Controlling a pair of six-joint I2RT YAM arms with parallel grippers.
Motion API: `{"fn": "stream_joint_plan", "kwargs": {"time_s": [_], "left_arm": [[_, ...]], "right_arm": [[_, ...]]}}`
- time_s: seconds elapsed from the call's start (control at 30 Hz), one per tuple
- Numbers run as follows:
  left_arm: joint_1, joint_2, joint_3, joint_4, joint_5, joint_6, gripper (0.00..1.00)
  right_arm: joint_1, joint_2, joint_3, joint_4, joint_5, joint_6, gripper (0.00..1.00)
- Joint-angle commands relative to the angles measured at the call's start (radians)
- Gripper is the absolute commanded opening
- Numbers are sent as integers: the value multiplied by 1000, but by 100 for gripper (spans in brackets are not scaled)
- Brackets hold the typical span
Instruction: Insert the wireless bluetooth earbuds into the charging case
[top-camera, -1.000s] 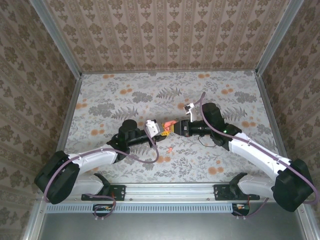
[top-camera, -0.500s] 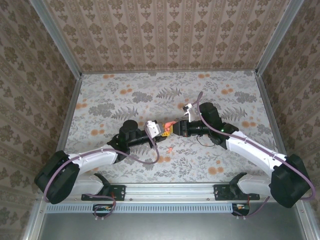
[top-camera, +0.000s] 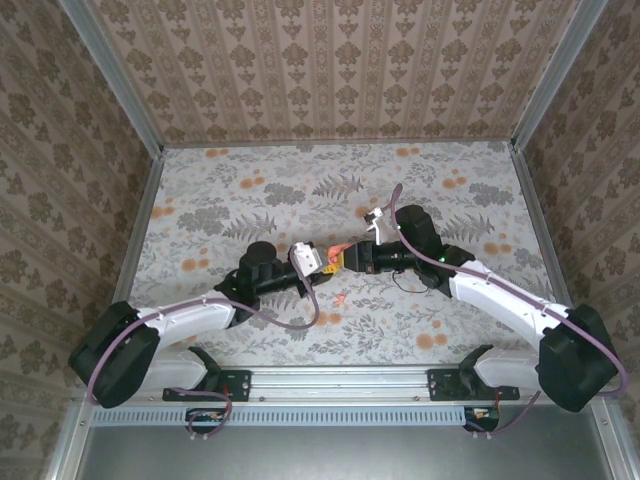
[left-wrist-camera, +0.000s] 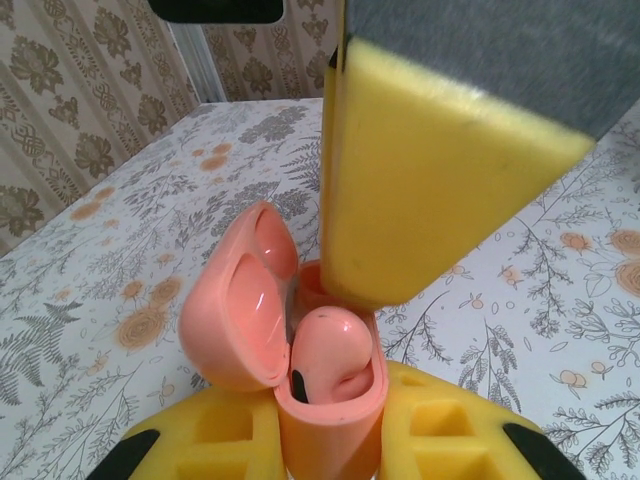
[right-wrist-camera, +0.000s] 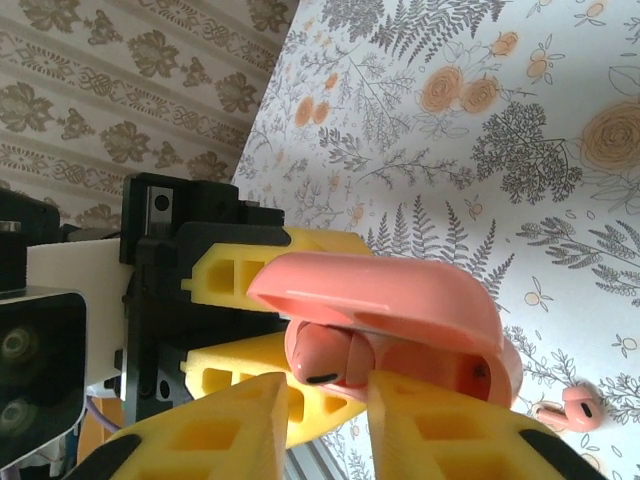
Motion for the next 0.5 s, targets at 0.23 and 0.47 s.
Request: {"fn": "stream_joint_plan", "kwargs": {"time_s": [0.23,0.47], "left_arm": [[9,22,-102,174,-105,-119,18],[8,53,-167,248,-257,-265,17]], "right_arm": [[-3,-68,124,-301,58,-100,34],[-1,38,267,-654,164,-136,34]]}}
